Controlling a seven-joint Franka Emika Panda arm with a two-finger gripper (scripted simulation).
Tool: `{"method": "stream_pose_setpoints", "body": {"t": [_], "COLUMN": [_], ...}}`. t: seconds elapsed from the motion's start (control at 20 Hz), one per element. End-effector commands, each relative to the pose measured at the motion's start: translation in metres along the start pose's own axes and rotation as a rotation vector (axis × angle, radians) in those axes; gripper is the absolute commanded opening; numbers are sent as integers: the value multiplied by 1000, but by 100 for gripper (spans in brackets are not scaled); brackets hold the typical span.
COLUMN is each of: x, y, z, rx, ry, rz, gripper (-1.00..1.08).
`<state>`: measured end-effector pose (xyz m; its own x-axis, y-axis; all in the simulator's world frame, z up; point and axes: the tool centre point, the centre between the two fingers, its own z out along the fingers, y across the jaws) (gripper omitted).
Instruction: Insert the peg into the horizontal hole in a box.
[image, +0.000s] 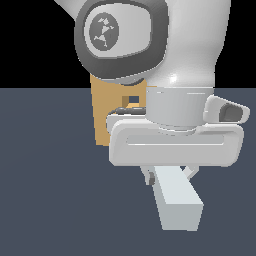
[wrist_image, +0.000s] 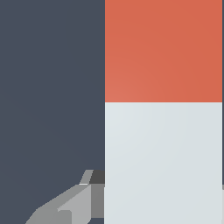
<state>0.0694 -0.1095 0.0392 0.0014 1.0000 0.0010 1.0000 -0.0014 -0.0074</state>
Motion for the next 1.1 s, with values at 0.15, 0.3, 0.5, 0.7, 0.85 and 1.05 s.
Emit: {"method": "stream_pose_setpoints", "body": {"t": [0.15,0.3,0.5,0.7,0.85,1.05], "x": [5,8,13,18,21,23], "y": [-18,-32,-49,-63,-72,-79], "z": [-26,-42,-62,-79,-90,-99], "rx": [-7,-7,-7,-7,-7,-8], "ry": [0,0,0,0,0,0], "rz": [23,39,60,78,88,97], "gripper": [-100,-100,-100,-100,-100,-100]}}
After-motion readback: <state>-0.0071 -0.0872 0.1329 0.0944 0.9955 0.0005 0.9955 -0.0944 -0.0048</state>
